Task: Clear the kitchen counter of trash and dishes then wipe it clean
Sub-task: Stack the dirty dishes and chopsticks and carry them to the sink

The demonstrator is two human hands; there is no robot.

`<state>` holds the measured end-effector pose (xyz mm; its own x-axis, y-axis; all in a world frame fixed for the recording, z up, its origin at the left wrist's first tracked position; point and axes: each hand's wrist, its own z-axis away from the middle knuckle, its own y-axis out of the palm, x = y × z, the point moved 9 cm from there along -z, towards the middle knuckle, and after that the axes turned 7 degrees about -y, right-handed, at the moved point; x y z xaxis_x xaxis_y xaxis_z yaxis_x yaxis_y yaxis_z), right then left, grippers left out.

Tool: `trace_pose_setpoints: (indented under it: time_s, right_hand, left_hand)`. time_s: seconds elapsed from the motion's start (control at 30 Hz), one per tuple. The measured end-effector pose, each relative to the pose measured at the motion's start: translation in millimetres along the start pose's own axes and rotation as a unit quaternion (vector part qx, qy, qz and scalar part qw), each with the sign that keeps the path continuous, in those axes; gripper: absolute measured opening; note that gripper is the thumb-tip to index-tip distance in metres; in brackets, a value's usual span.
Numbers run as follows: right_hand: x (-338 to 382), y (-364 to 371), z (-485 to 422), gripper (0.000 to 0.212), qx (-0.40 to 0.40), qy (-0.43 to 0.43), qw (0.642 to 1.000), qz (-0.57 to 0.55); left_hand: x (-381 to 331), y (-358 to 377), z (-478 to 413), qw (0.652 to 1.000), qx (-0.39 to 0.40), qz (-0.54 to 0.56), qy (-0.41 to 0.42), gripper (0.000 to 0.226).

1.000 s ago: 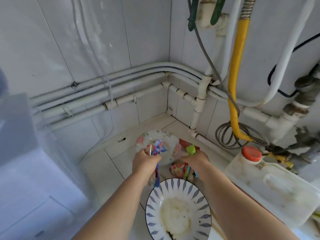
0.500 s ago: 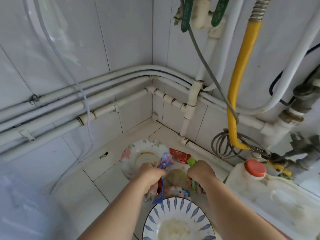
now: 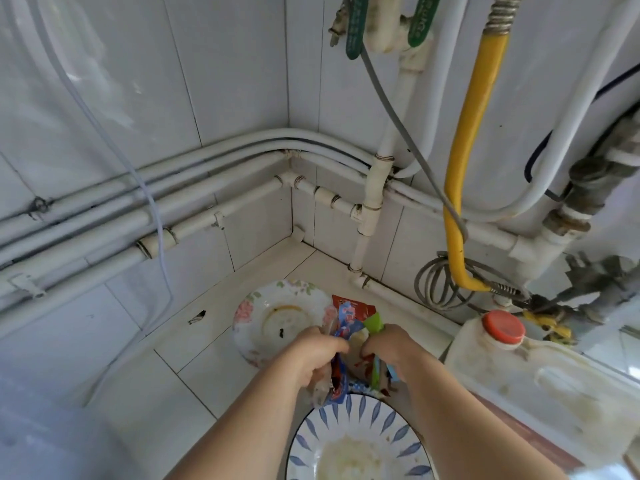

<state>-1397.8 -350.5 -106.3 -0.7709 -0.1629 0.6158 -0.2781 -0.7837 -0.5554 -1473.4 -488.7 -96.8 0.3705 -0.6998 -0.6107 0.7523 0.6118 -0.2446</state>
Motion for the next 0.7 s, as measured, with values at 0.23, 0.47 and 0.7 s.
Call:
trace_pose_setpoints:
  time_s: [0.23, 0.47, 0.7]
  right_hand:
    - [10.4, -25.0, 13.4, 0.035, -0.060, -0.008, 0.987, -0.146]
    - [15.1, -48.5, 18.1, 0.029, -0.132, -0.004, 0.979, -0.157]
    - [15.6, -58.0, 28.9, 0.030, -0.200, -0.013, 0.964, -0.174]
  left_hand:
    - [-5.4, 5.6, 2.9, 0.987, 0.042, 0.157, 0.005, 0.025]
    - [-35.7, 6.7, 11.4, 0.978, 0.071, 0.195, 0.033, 0.018]
    - [-82.0, -51.9, -0.3, 0.968, -0.201, -0.017, 0.149, 0.024]
